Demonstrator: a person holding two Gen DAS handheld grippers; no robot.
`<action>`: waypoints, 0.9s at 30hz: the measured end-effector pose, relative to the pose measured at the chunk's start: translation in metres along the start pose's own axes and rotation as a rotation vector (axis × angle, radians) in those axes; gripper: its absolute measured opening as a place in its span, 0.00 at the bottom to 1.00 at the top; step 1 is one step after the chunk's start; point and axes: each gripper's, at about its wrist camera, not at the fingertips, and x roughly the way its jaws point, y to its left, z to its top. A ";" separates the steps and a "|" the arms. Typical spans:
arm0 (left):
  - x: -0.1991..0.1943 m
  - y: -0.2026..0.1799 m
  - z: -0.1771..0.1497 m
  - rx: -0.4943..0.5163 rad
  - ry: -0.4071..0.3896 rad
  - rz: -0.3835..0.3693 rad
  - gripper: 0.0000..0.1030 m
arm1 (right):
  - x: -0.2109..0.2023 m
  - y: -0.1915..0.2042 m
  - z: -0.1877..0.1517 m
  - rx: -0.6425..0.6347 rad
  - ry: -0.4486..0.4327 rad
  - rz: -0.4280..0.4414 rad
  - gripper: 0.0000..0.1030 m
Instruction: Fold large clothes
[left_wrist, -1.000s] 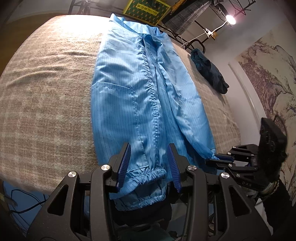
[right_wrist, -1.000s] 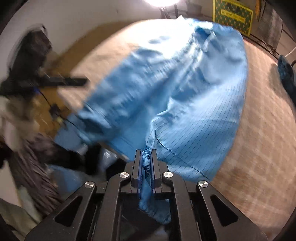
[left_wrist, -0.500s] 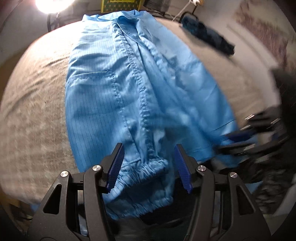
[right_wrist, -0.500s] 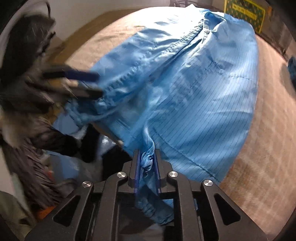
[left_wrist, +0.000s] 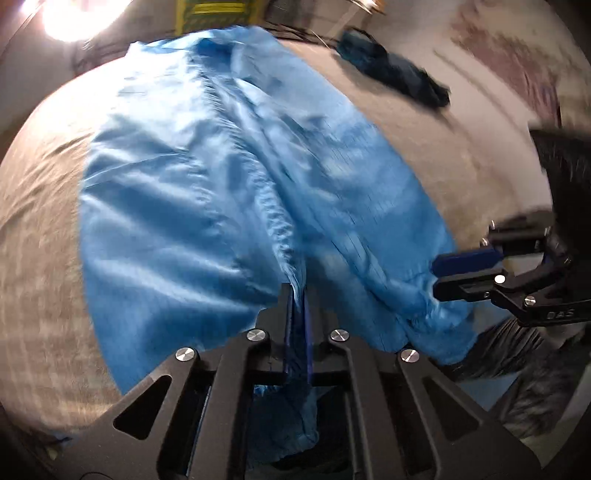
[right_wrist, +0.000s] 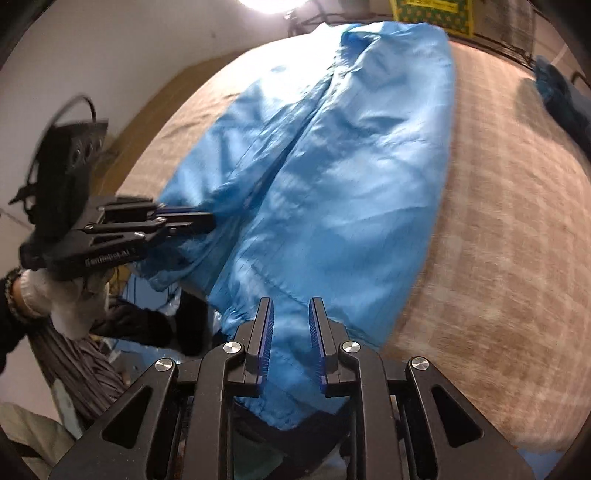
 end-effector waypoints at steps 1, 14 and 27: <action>0.008 -0.003 -0.003 0.007 0.021 -0.008 0.03 | 0.006 0.004 0.000 -0.014 0.015 -0.002 0.17; -0.084 0.052 -0.010 -0.113 -0.127 -0.079 0.61 | -0.046 0.004 -0.010 0.014 -0.154 0.076 0.42; -0.046 0.141 -0.044 -0.415 0.037 -0.148 0.61 | -0.010 -0.059 -0.043 0.165 -0.059 0.099 0.49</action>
